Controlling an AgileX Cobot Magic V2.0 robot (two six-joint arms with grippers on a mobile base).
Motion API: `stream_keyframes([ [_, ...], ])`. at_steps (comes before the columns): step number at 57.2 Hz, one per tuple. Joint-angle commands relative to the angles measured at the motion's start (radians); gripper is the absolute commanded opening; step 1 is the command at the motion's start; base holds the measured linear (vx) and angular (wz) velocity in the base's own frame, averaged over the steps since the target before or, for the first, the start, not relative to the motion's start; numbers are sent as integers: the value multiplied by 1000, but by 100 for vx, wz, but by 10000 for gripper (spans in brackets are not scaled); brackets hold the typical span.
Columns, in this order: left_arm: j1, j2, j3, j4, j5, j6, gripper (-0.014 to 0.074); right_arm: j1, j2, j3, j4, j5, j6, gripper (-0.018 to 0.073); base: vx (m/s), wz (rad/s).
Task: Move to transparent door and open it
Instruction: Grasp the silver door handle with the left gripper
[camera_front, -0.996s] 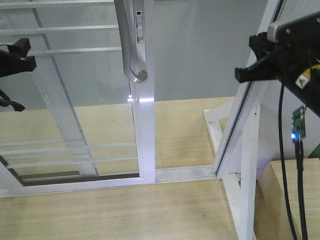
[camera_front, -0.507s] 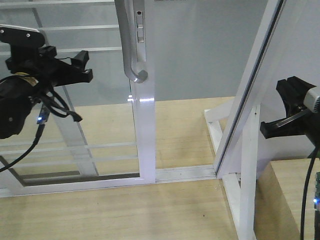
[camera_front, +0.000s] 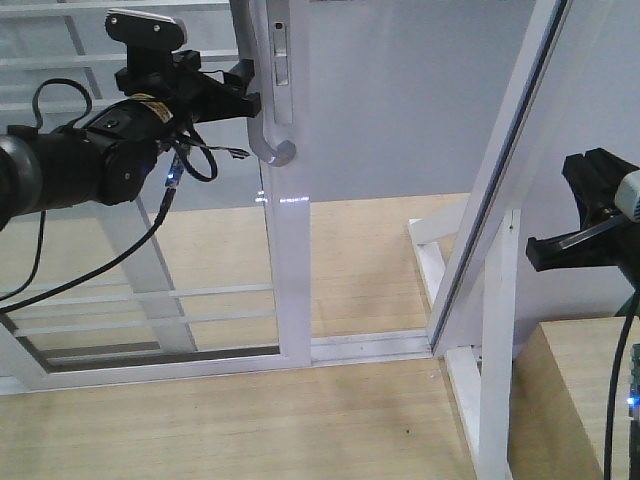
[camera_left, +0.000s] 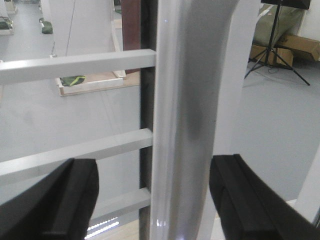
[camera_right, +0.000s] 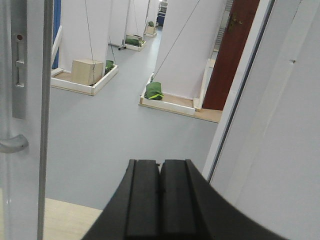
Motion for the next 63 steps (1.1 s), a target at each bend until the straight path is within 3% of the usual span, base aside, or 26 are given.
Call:
stream_keyframes([
  [1, -18, -32, -57, 0, -68, -9, 564, -7, -15, -25, 8, -92, -36, -6, 0, 0],
  [27, -30, 104, -207, -6, -54, -7, 564, -7, -15, -25, 23, -91, -90, -6, 0, 0],
  [40, -28, 148, -291, -6, 49, -6, 532, -7, -15, -25, 23, -91, -90, -6, 0, 0],
  [45, -28, 148, -289, -6, 52, -5, 417, -7, -15, -25, 23, -91, -93, -6, 0, 0],
  [55, -28, 140, -289, -6, 78, -5, 4, -7, -14, -25, 23, -91, -93, -6, 0, 0],
  [63, -26, 119, -289, -6, 94, -5, -8, -7, -12, -25, 23, -86, -93, -6, 0, 0],
])
